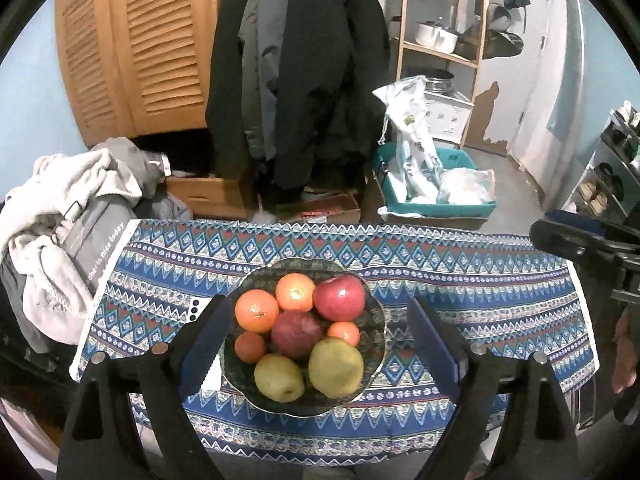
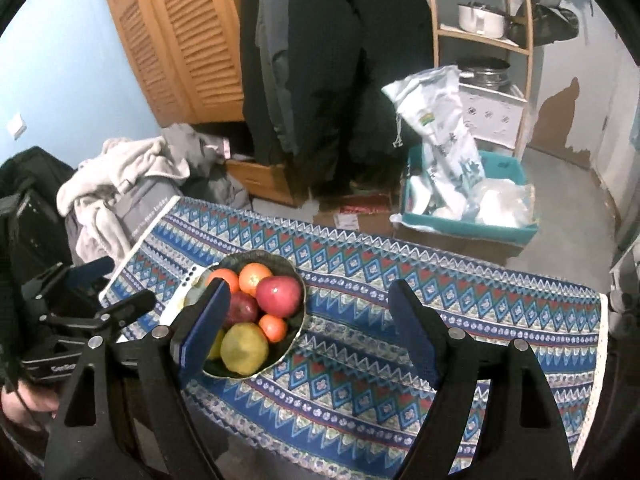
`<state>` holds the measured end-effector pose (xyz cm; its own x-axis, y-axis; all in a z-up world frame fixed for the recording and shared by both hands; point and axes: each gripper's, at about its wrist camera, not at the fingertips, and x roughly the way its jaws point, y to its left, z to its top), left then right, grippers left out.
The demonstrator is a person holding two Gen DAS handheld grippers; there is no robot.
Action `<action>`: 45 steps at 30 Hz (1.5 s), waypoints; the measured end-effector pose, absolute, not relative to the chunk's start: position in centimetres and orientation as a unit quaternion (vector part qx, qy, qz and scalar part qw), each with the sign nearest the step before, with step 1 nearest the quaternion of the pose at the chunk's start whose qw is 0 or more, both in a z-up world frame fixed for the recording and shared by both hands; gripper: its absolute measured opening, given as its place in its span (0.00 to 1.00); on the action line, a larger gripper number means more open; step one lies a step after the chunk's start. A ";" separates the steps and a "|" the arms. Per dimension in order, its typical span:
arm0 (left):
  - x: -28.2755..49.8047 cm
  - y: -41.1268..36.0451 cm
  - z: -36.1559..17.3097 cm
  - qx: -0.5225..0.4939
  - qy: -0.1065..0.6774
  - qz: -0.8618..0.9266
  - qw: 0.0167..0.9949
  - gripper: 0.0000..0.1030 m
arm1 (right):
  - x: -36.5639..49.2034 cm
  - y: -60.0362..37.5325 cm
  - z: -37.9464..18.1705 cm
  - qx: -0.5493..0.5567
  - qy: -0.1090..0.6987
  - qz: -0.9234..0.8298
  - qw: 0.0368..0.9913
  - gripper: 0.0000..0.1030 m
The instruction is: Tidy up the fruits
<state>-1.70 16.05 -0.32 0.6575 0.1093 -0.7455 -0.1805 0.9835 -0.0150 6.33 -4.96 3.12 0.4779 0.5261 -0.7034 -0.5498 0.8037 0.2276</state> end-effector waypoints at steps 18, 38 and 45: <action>-3.0 13.0 3.3 -0.018 0.354 0.101 0.930 0.99 | 2.8 -9.1 6.2 -0.040 0.333 0.288 0.897 0.79; -2.8 12.0 3.5 -0.005 0.356 0.111 0.928 0.99 | 3.6 -11.3 5.0 -0.008 0.355 0.278 0.893 0.79; -2.9 12.0 3.5 -0.006 0.358 0.110 0.927 0.99 | 3.5 -11.3 5.0 -0.010 0.355 0.279 0.892 0.79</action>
